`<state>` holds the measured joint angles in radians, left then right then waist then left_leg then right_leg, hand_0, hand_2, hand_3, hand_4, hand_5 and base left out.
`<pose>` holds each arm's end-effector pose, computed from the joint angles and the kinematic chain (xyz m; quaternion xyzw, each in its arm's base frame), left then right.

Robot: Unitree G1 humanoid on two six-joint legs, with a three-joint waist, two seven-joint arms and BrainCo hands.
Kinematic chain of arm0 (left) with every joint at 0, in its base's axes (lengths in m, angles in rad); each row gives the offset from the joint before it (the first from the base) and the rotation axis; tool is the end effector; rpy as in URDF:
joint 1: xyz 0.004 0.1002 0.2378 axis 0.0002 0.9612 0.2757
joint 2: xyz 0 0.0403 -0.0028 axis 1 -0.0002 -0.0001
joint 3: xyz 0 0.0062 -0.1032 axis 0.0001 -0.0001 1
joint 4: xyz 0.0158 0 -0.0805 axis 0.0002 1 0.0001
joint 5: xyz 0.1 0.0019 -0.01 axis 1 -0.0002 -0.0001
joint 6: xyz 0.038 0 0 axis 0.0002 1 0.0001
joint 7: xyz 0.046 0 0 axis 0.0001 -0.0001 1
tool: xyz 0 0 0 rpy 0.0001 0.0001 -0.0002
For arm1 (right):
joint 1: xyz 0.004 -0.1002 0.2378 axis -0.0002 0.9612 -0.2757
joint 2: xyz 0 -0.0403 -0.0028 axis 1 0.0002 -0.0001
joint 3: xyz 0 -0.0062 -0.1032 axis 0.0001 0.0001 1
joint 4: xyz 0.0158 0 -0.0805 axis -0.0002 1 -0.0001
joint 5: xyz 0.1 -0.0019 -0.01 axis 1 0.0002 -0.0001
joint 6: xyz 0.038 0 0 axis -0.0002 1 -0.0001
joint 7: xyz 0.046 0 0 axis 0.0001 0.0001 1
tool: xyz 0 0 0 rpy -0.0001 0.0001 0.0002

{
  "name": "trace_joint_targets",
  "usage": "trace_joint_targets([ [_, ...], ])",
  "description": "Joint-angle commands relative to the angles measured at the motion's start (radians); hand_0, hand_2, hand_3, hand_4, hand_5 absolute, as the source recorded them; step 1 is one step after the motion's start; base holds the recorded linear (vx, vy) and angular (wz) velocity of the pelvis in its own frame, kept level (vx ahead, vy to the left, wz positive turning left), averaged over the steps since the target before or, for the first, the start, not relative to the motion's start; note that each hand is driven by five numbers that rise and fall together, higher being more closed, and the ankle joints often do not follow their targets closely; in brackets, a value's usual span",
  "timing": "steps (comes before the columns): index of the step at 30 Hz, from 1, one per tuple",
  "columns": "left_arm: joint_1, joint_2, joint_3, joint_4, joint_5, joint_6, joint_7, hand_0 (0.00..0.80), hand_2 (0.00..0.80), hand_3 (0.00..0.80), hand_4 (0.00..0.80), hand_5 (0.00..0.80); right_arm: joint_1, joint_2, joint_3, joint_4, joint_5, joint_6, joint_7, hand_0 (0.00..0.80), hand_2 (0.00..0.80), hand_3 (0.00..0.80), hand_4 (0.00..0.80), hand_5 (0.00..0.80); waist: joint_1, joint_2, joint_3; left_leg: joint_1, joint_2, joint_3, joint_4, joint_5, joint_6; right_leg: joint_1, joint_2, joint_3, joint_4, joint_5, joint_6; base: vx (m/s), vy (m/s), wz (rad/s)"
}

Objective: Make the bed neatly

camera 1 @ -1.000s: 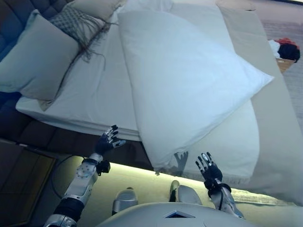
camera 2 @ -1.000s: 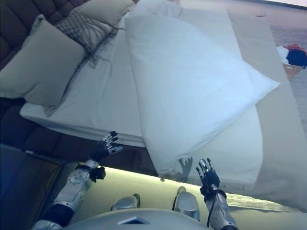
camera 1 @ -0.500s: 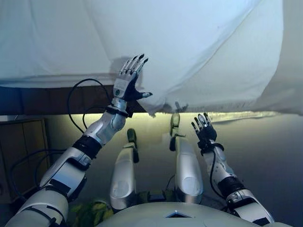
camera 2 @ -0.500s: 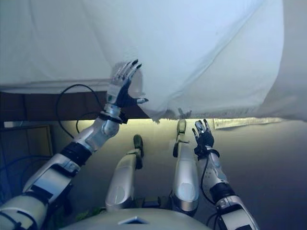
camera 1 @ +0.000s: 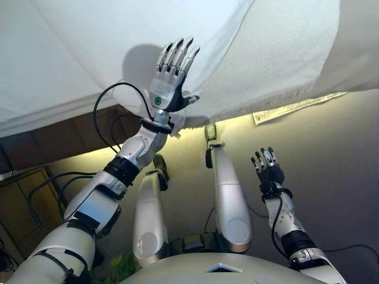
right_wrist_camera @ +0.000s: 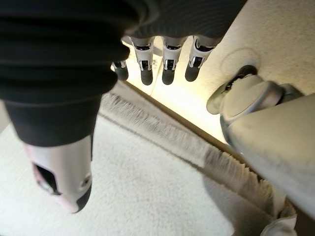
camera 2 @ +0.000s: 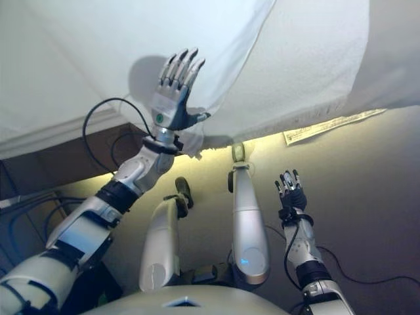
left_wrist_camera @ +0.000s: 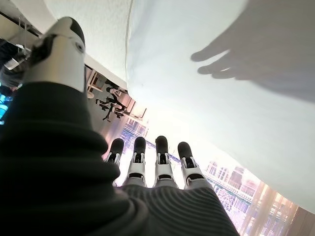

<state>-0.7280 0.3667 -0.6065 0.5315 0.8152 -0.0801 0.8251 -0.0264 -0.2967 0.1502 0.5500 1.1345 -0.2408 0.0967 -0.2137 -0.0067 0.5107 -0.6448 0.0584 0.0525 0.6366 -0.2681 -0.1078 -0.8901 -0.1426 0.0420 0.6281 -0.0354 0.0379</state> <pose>0.3106 0.1096 0.1011 0.5440 -0.4161 0.0828 0.7239 0.1804 -0.2152 -0.0341 0.3618 0.1161 -0.1148 0.9178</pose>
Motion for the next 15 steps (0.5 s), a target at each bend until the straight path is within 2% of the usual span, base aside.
trace_joint_targets([
  [1,-0.047,0.002,0.015,-0.048,0.067,0.007,0.031,0.000,0.000,0.000,0.000,0.000,0.081,-0.033,-0.013,-0.076,0.053,-0.014,0.053,0.000,0.000,0.000,0.000,0.000,-0.026,-0.010,0.009,-0.054,0.022,-0.013,0.001,0.066,0.084,-0.006,-0.031,0.036,0.067,-0.007,0.088,0.000,-0.041,0.02],
  [5,-0.091,-0.011,-0.007,-0.038,0.101,0.028,0.019,0.000,0.000,0.000,0.000,0.000,0.060,-0.044,-0.017,-0.080,0.075,-0.017,0.059,0.000,0.000,0.000,0.000,0.000,-0.040,-0.002,0.009,-0.131,0.012,-0.004,0.068,0.050,0.095,-0.062,-0.030,0.064,0.097,-0.014,0.079,-0.001,-0.007,0.01],
  [6,-0.095,-0.014,-0.014,-0.033,0.108,0.036,0.008,0.000,0.000,0.000,0.000,0.000,0.059,-0.047,-0.014,-0.085,0.078,-0.016,0.054,0.000,0.000,0.000,0.000,0.000,-0.040,0.002,0.009,-0.125,0.013,-0.011,0.092,0.015,0.095,-0.056,-0.025,0.069,0.121,-0.049,0.084,0.044,0.009,-0.05],
  [9,-0.130,0.002,-0.027,-0.015,0.120,0.064,-0.027,0.000,0.000,0.000,0.000,0.000,0.047,-0.055,-0.002,-0.100,0.087,-0.021,0.041,0.000,0.000,0.000,0.000,0.000,-0.042,-0.002,0.009,-0.173,0.013,-0.010,0.152,-0.005,0.106,-0.089,-0.019,0.074,0.154,-0.057,0.079,-0.001,-0.014,-0.05],
  [15,-0.202,0.029,-0.065,0.031,0.140,0.091,-0.110,0.000,0.000,0.000,0.000,0.000,0.038,-0.083,0.008,-0.102,0.130,-0.028,0.067,0.000,0.000,0.000,0.000,0.000,-0.063,-0.012,0.009,-0.230,0.028,0.002,0.196,-0.011,0.111,-0.137,-0.006,0.087,0.173,-0.051,0.075,-0.013,-0.023,-0.12],
])
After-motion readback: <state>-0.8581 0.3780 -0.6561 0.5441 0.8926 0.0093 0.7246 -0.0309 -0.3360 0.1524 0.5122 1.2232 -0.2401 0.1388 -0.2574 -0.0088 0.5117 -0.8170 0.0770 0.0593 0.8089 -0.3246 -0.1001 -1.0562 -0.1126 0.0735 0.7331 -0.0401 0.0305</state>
